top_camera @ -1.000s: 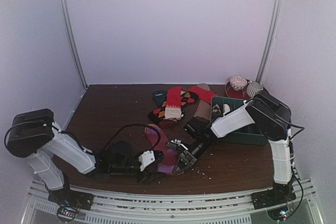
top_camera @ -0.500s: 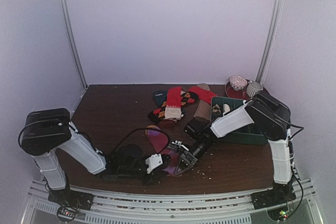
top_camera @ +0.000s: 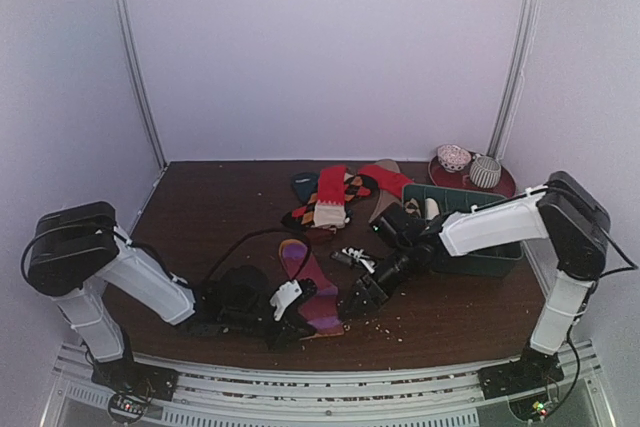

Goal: Roll the socks
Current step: Roll a pair of socks at the center of the board.

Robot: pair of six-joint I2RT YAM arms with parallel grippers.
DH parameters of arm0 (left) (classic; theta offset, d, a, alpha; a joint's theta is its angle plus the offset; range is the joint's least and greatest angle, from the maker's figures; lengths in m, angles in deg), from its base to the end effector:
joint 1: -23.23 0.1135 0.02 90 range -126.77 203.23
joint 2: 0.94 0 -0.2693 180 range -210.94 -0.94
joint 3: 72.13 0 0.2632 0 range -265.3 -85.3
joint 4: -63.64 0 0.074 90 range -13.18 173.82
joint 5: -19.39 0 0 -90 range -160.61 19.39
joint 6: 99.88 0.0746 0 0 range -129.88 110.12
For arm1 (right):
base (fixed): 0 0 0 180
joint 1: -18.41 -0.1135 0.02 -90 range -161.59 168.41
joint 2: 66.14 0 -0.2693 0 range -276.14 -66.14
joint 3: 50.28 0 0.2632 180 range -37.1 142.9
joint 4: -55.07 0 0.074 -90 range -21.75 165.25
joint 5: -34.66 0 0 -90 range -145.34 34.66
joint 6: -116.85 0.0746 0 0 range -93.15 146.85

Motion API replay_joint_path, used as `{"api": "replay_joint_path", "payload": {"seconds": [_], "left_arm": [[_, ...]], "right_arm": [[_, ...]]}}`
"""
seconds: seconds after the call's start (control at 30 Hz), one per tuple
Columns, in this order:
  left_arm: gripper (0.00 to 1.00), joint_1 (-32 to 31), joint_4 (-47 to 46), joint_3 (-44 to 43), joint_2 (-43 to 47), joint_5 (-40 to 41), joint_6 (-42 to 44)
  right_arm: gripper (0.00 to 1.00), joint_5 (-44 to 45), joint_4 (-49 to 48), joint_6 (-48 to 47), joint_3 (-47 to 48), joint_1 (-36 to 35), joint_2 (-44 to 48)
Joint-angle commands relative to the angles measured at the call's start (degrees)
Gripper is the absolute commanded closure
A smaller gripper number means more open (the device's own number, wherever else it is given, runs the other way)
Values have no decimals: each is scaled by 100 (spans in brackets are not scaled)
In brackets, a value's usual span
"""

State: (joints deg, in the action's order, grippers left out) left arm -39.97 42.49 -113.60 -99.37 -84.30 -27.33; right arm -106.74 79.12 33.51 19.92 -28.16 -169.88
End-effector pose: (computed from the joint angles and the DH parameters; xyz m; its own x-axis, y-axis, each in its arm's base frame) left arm 0.1293 -0.2952 0.0735 -0.5377 0.4182 -0.7321 0.8308 0.4111 -0.3753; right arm 0.2106 0.3073 0.1279 -0.6624 -0.5945 -0.4558 -0.6687 0.1950 0.7175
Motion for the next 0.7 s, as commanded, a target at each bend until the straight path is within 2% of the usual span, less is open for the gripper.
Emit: {"api": "replay_joint_path", "payload": {"seconds": [0.0, 0.03, 0.07, 0.1, 0.33, 0.43, 0.53, 0.67], "left_arm": [[100, 229, 1090, 65, -167, -723, -849], [100, 301, 1097, 61, -213, -843, -893], [100, 364, 1103, 70, -260, -913, -959], [100, 423, 1085, 84, -297, -985, -1012], [100, 534, 1184, 51, -453, -1018, -993], [100, 536, 1245, -7, -466, -925, -941], [100, 537, 1177, -39, -520, -894, -938], [100, 545, 1174, -121, -635, -940, -940]], "right_arm": [[43, 1932, -134, 60, -49, 8, 1221], [39, 2393, -61, -8, -42, -5, 1457], [16, 2801, 1, -81, -52, -17, 1719], [2, 3187, 68, -166, -48, -27, 1967], [0, 6320, -14, -622, 5, -24, 3008], [0, 7542, -864, -335, -361, -17, 3384], [0, 7721, -1372, -239, -788, 4, 3709], [0, 6857, -1687, -603, -1124, -9, 3833]]}}
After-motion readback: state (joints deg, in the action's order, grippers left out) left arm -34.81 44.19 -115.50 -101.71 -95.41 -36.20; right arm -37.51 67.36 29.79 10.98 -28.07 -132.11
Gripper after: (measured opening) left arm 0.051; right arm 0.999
